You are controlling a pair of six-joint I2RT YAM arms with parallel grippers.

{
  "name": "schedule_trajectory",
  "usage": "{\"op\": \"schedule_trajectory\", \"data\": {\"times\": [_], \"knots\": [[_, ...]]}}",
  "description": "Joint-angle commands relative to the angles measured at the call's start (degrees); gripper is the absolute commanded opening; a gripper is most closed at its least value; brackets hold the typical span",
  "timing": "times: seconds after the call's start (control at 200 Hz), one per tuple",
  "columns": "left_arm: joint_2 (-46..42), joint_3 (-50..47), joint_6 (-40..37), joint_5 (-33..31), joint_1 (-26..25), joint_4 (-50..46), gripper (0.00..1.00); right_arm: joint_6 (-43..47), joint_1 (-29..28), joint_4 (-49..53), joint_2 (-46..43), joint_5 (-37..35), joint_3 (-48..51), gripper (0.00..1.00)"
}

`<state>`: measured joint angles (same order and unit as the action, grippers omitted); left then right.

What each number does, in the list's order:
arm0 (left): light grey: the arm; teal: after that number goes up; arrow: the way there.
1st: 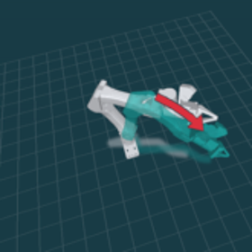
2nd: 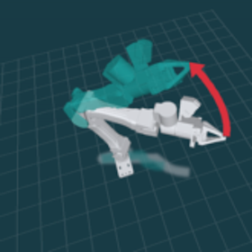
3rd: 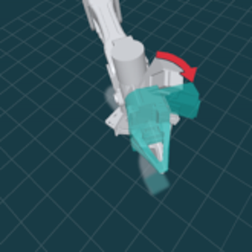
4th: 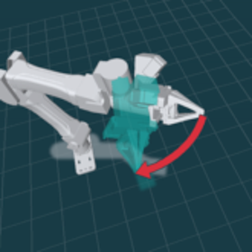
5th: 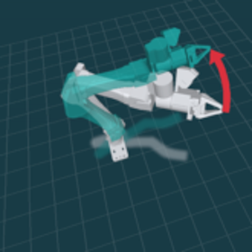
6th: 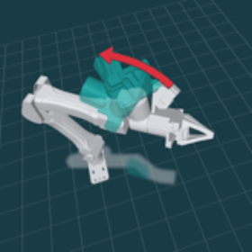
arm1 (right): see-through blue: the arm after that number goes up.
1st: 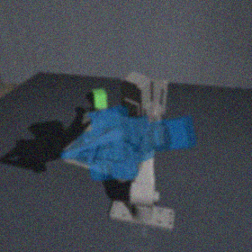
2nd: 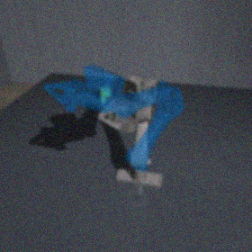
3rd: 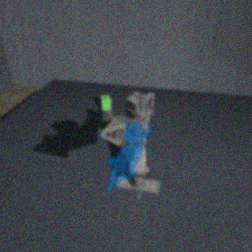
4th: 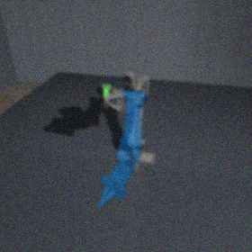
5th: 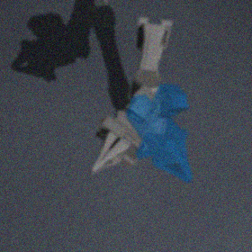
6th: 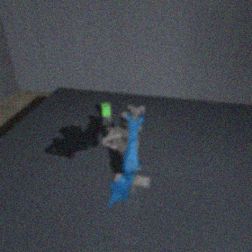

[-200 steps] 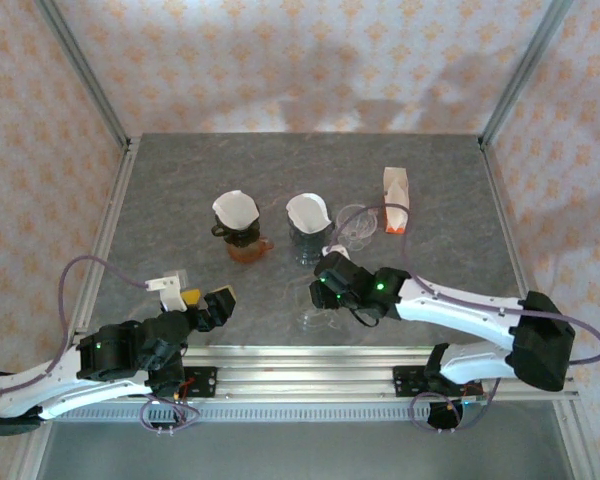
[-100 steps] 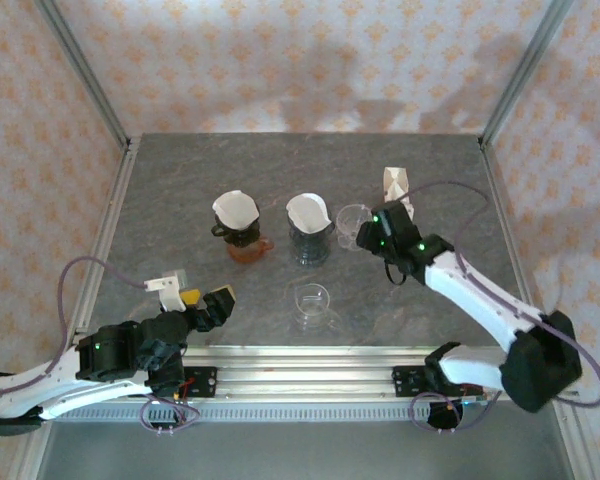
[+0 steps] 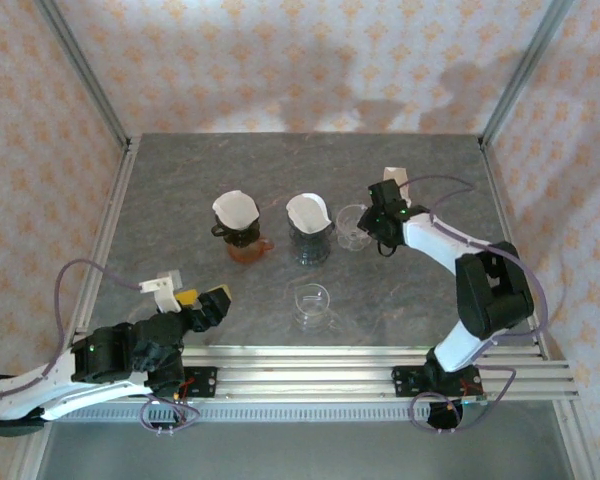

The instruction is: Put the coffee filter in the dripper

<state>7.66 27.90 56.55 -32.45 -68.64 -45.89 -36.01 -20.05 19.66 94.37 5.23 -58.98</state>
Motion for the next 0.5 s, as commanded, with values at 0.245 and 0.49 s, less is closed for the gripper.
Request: {"op": "schedule_trajectory", "data": {"times": [0.245,0.49], "knots": [[-1.3,-0.4,1.5,-3.1,-0.3,-3.4,1.00,-0.9,0.2,-1.0,-2.3,-1.6,2.6,0.12],[-1.1,-0.7,1.5,-2.8,-0.3,-2.6,1.00,-0.2,0.2,0.9,-12.3,-1.7,9.3,0.00]]}}
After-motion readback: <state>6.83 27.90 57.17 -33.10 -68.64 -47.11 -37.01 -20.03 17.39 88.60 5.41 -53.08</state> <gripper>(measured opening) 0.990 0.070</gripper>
